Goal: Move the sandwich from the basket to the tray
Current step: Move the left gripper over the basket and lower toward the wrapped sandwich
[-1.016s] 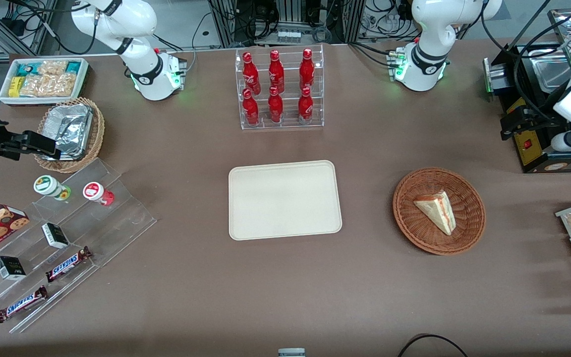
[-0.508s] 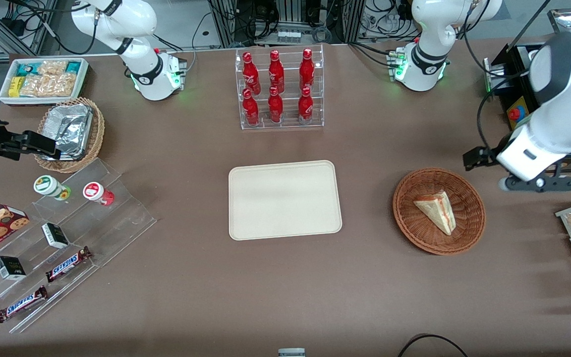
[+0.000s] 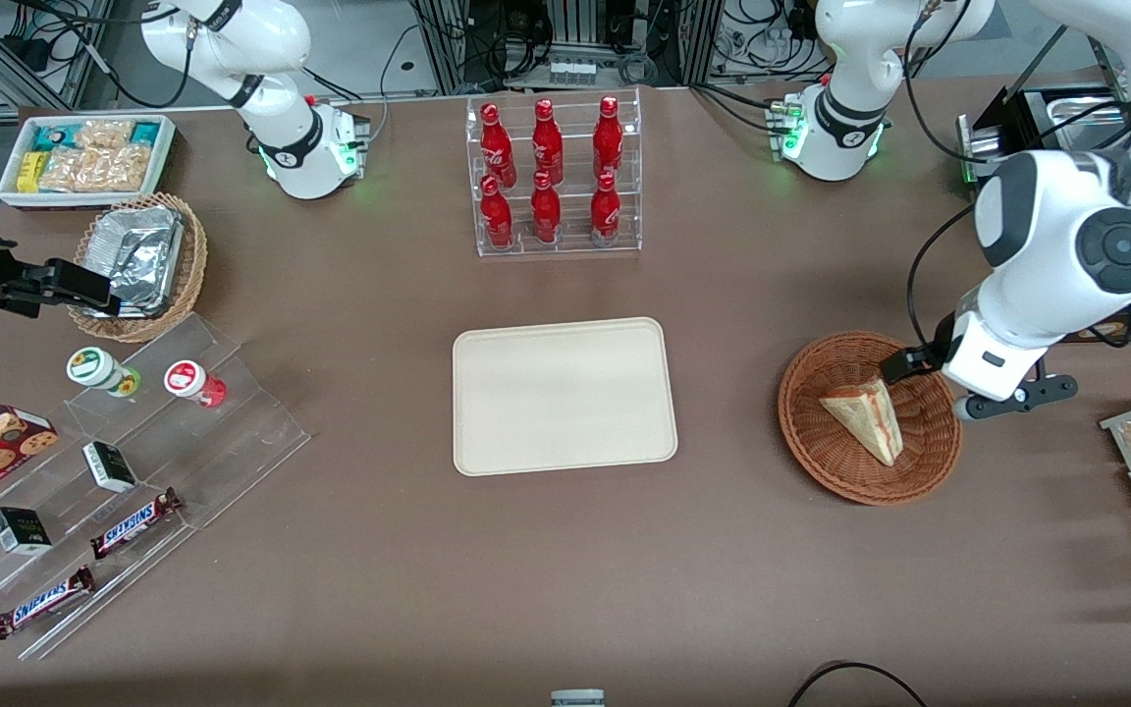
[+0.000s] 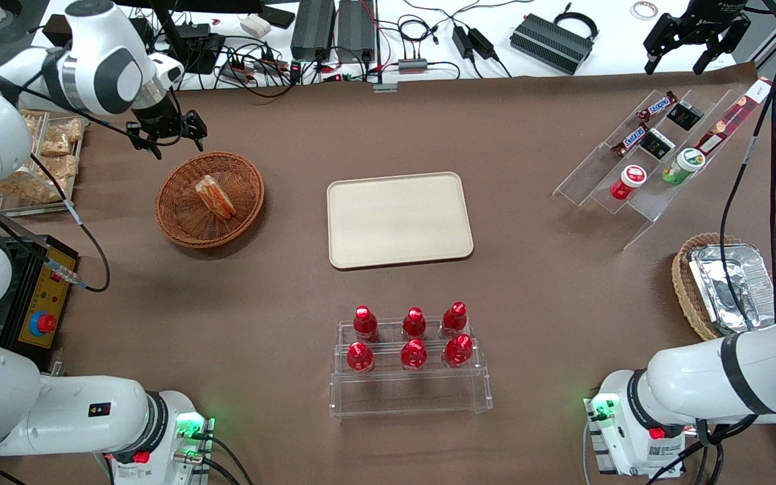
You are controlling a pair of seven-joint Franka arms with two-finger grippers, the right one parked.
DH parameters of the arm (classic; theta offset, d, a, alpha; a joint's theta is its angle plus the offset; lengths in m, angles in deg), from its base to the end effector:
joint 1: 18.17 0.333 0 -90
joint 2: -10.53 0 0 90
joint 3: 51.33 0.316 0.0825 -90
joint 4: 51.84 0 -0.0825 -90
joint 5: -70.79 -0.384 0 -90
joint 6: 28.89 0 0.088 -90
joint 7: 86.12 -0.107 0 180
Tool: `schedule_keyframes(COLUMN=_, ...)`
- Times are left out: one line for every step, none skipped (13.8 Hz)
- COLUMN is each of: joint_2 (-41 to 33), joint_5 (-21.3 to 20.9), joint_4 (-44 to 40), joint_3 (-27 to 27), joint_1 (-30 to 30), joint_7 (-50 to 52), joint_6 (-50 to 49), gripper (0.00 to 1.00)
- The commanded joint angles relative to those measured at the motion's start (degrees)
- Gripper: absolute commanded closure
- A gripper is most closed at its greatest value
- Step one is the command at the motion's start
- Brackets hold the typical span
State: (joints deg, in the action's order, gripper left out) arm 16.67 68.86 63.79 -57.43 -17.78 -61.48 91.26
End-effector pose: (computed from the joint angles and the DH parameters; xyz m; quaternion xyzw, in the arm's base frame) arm 0.5681 -0.0541 0.3972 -0.9876 -0.1561 0.0110 0.0121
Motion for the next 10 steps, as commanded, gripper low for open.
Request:
schedule_keyframes(joint_2=-1.4, joint_5=-0.7, joint_4=6.7, joint_3=-0.1, joint_1=0.0, joint_7=7.9, joint_6=8.8, gripper=0.00)
schedule_keyframes(joint_2=-1.4, joint_5=-0.7, joint_4=8.9, joint_3=-0.1, joint_1=-0.1, joint_7=9.4, joint_6=11.8, gripper=0.00)
schedule_keyframes(joint_2=-1.2, joint_5=-0.7, joint_4=10.6, joint_3=-0.1, joint_1=0.0, joint_7=11.0, joint_6=15.0, gripper=0.00)
schedule_keyframes(joint_2=-0.3, joint_5=-0.8, joint_4=11.3, joint_3=-0.1, joint_1=-0.1, joint_7=12.2, joint_6=16.9, gripper=0.00)
schedule_keyframes(joint_2=0.9, joint_5=-0.9, joint_4=11.2, joint_3=-0.1, joint_1=-0.1, joint_7=12.4, joint_6=17.1, gripper=0.00)
schedule_keyframes(joint_2=1.7, joint_5=-1.1, joint_4=11.2, joint_3=-0.1, joint_1=-0.1, joint_7=12.4, joint_6=17.5, gripper=0.00)
schedule_keyframes(joint_2=2.5, joint_5=-1.1, joint_4=11.5, joint_3=-0.1, joint_1=-0.1, joint_7=12.4, joint_6=18.8, gripper=0.00)
schedule_keyframes(joint_2=3.3, joint_5=-1.1, joint_4=11.6, joint_3=-0.1, joint_1=-0.1, joint_7=12.4, joint_6=19.9, gripper=0.00)
schedule_keyframes(joint_2=4.1, joint_5=-1.1, joint_4=11.6, joint_3=-0.1, joint_1=-0.1, joint_7=12.4, joint_6=20.7, gripper=0.00)
schedule_keyframes(joint_2=4.9, joint_5=-1.1, joint_4=11.6, joint_3=-0.1, joint_1=-0.1, joint_7=12.4, joint_6=21.5, gripper=0.00)
